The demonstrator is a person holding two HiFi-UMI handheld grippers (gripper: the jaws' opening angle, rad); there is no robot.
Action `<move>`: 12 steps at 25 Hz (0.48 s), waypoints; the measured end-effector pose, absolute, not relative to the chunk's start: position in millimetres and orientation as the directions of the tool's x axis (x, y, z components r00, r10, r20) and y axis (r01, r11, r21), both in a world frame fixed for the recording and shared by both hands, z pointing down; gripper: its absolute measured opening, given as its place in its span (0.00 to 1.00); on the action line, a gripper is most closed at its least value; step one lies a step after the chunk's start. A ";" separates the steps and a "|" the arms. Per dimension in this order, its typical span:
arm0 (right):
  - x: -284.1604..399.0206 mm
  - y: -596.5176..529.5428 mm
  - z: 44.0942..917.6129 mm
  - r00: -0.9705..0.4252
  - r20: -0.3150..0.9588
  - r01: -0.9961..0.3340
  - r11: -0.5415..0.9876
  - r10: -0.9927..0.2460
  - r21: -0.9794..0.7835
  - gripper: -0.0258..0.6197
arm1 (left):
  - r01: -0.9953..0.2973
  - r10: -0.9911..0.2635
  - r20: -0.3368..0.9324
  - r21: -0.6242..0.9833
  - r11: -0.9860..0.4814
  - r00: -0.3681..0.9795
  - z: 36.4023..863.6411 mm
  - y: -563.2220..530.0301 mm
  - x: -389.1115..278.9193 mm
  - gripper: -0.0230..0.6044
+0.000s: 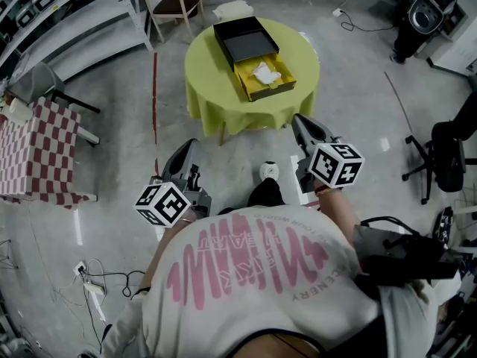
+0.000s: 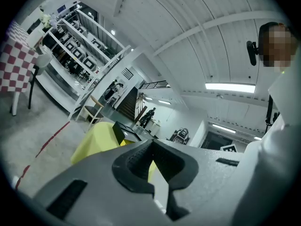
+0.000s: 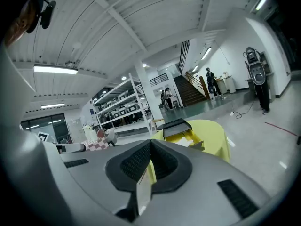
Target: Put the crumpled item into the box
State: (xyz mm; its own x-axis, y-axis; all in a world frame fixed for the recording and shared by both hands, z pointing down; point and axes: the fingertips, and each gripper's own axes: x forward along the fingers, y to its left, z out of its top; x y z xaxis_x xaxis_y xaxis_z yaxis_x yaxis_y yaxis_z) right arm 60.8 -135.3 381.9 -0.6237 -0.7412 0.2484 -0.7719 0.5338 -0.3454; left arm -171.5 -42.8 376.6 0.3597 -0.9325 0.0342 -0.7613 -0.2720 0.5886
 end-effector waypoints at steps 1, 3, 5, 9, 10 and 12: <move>60.6 -133.5 382.0 -0.620 0.250 -0.775 0.530 -0.744 -0.344 0.05 | -0.762 -0.933 0.035 0.588 -0.271 0.359 376.4 -39.9 -173.2 0.05; 60.4 -129.2 383.0 -0.612 0.252 -0.781 0.523 -0.749 -0.342 0.05 | -0.762 -0.933 0.039 0.589 -0.269 0.359 377.7 -34.4 -176.6 0.05; 61.1 -124.1 385.4 -0.604 0.258 -0.788 0.514 -0.755 -0.340 0.05 | -0.761 -0.931 0.044 0.591 -0.268 0.362 380.8 -30.2 -178.7 0.05; 63.0 -112.3 393.3 -0.595 0.281 -0.796 0.503 -0.753 -0.338 0.05 | -0.755 -0.926 0.058 0.600 -0.266 0.373 388.1 -24.7 -178.3 0.05; 64.3 -110.0 395.0 -0.593 0.286 -0.797 0.500 -0.753 -0.338 0.05 | -0.753 -0.924 0.060 0.601 -0.268 0.377 388.9 -24.1 -177.1 0.05; 67.0 -107.3 396.8 -0.588 0.293 -0.801 0.493 -0.754 -0.338 0.05 | -0.750 -0.921 0.062 0.603 -0.272 0.384 389.2 -24.0 -175.4 0.05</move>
